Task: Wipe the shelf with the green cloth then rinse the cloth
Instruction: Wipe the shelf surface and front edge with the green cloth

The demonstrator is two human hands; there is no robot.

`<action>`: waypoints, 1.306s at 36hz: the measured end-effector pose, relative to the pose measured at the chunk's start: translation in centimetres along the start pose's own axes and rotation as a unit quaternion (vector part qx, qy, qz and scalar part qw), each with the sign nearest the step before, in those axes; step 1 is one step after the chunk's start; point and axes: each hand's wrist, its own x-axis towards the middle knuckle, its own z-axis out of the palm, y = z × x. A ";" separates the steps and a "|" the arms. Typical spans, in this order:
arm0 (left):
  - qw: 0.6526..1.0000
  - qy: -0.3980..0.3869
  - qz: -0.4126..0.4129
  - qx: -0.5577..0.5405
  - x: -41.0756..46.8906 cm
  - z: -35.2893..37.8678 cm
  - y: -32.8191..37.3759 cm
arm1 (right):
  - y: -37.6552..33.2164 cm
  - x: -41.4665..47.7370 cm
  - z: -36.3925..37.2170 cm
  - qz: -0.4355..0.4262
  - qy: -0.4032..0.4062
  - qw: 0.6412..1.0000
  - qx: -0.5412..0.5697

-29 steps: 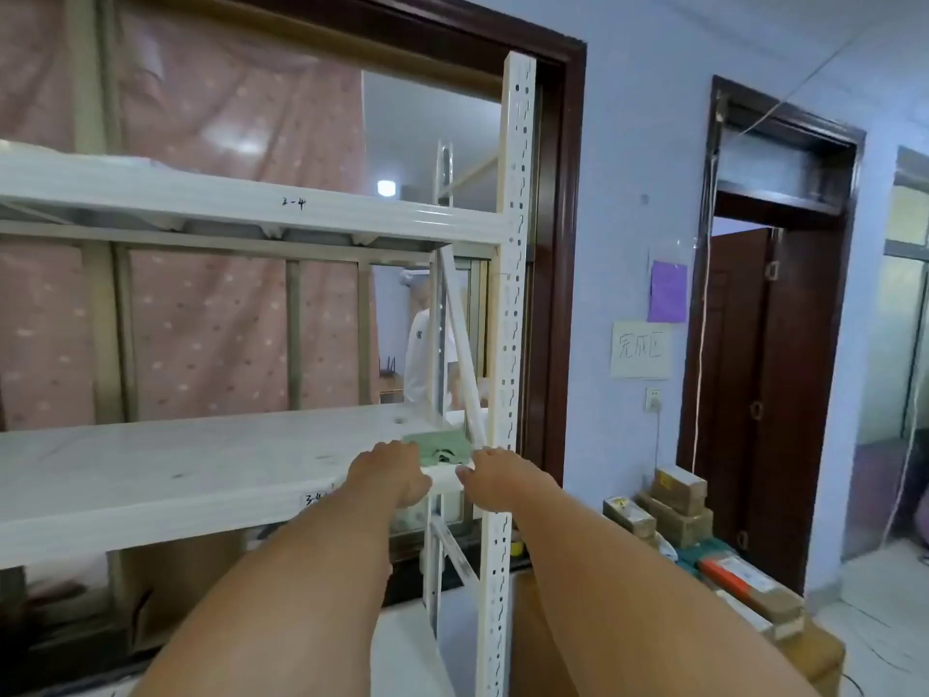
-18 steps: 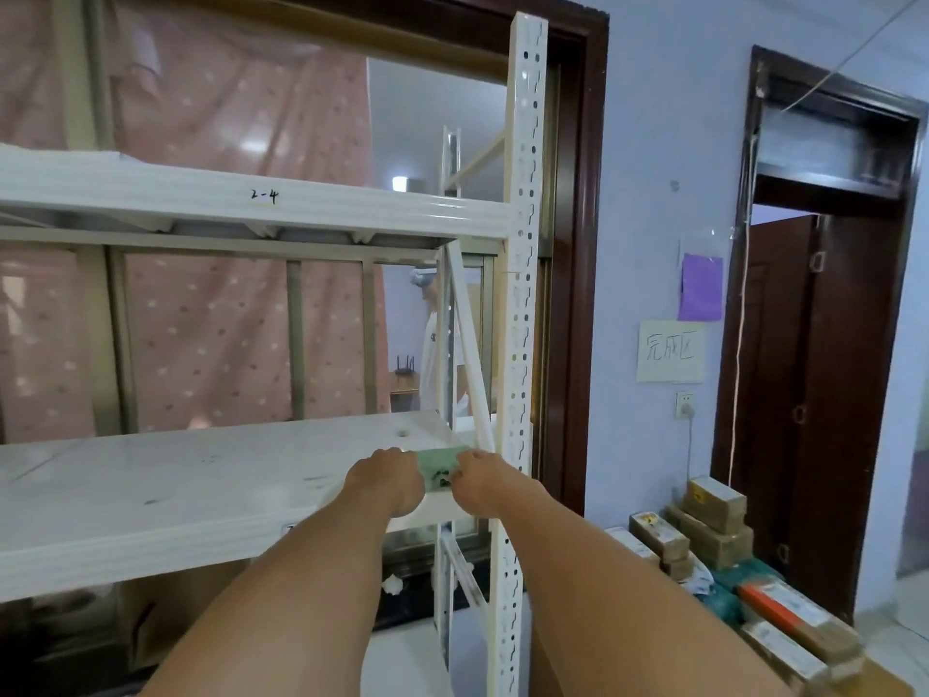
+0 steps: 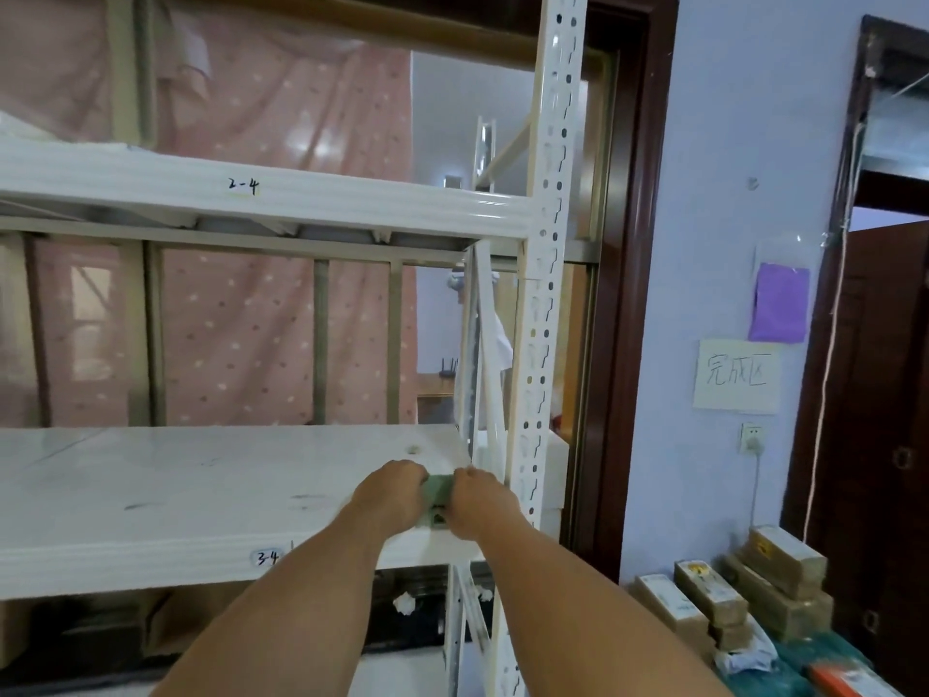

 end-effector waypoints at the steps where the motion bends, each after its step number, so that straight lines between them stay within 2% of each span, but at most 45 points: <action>1: 1.000 -0.001 0.000 -0.006 0.0 0.2 0.1 | 0.1 0.3 0.3 0.000 -0.010 1.000 -0.019; 4: 1.000 -0.008 0.001 -0.026 0.2 1.0 0.1 | 0.1 0.9 0.6 0.000 -0.027 0.999 -0.038; 11: 0.999 -0.030 0.004 -0.043 0.8 2.3 0.2 | 0.0 1.8 -0.4 -0.046 0.001 0.997 -0.060; 15: 0.999 -0.025 0.007 -0.039 1.1 2.1 0.3 | -0.2 2.1 -0.8 -0.045 0.017 0.999 0.002; 18: 1.000 0.020 0.000 -0.021 1.4 1.9 0.6 | -0.2 2.4 -1.1 -0.037 0.035 0.997 0.051; 20: 1.000 0.030 0.008 0.000 1.4 2.0 0.8 | -0.1 2.8 -0.6 -0.053 0.008 0.998 0.032; 24: 0.999 -0.016 0.019 0.040 1.7 3.4 0.0 | 0.0 3.7 1.4 -0.064 -0.061 0.994 -0.066; 28: 0.997 -0.037 0.023 0.068 2.0 3.5 0.0 | -0.1 4.1 1.9 -0.068 -0.060 0.991 -0.102; 36: 0.991 0.046 0.095 0.085 0.9 3.8 -0.3 | 0.7 3.1 1.2 -0.065 -0.029 0.997 -0.018; 42: 0.995 0.029 0.080 0.051 0.6 3.5 -0.1 | 0.9 3.8 1.5 -0.078 -0.061 0.995 0.034; 47: 0.997 -0.001 0.067 0.027 0.5 3.1 -0.2 | 0.8 4.1 1.9 -0.096 -0.068 0.993 0.032</action>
